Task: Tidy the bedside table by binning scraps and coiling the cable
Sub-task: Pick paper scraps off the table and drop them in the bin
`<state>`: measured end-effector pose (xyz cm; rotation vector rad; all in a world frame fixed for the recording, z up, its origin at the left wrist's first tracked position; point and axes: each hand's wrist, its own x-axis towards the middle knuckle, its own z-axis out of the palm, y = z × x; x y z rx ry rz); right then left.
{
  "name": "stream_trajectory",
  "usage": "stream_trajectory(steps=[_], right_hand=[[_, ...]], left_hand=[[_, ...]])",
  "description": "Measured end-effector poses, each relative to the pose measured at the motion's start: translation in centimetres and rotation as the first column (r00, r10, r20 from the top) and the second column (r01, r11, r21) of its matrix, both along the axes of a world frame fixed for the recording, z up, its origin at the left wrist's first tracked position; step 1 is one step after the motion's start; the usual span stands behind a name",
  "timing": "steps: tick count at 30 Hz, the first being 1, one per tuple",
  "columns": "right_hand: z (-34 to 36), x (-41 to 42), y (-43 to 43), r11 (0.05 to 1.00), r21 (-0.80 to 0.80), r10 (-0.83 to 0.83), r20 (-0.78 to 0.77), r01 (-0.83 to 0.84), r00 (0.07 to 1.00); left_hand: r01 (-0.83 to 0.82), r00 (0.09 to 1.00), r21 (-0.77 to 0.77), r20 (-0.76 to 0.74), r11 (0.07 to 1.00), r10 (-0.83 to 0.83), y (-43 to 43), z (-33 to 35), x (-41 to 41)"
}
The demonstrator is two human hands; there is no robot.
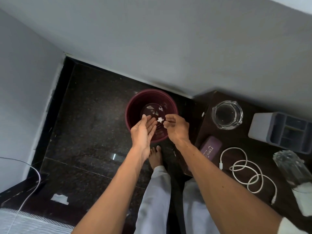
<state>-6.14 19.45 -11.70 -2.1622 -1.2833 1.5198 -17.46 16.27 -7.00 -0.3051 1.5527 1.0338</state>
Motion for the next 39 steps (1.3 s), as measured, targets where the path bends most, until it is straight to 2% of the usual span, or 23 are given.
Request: stream_trajectory(steps=[7, 11, 16, 22, 25, 28, 34, 36, 39], right_hand=[[1.6, 1.9, -0.7, 0.994, 0.002, -0.111, -0.113, 0.112, 0.987], [4.9, 4.4, -1.6, 0.985, 0.09, -0.131, -0.187, 0.15, 0.974], [9.2, 9.4, -3.0, 0.96, 0.146, -0.209, -0.196, 0.239, 0.958], [13.1, 17.9, -4.6, 0.917, 0.247, -0.289, -0.131, 0.314, 0.948], [13.7, 22.6, -5.5, 0.891, 0.29, -0.35, -0.047, 0.349, 0.935], [14.0, 27.6, -6.2, 0.892, 0.336, -0.358, 0.114, 0.303, 0.927], [14.1, 36.0, -5.4, 0.897, 0.429, -0.328, 0.486, 0.106, 0.81], [13.4, 38.0, -4.7, 0.921, 0.389, -0.266, 0.61, 0.01, 0.747], [11.7, 40.1, -3.3, 0.968, 0.249, -0.165, 0.68, -0.013, 0.714]], left_hand=[[-0.001, 0.999, 0.02, 0.04, 1.0, 0.0, 0.0, 1.2, 1.5], [0.01, 0.997, 0.054, 0.079, 0.998, -0.014, 0.3, 2.9, 4.1], [0.051, 0.992, 0.086, 0.108, 0.995, -0.06, 0.5, 5.0, 9.4], [0.157, 0.968, 0.138, 0.175, 0.978, -0.18, -0.5, 7.5, 16.5], [0.232, 0.947, 0.161, 0.186, 0.959, -0.26, -1.5, 7.9, 19.3], [0.275, 0.936, 0.151, 0.185, 0.949, -0.3, -2.4, 8.3, 21.7], [0.315, 0.923, 0.144, 0.185, 0.938, -0.338, -3.4, 9.0, 25.0], [0.33, 0.918, 0.152, 0.178, 0.932, -0.354, -3.6, 9.2, 25.8], [0.337, 0.917, 0.164, 0.168, 0.927, -0.363, -3.7, 9.4, 26.8]])
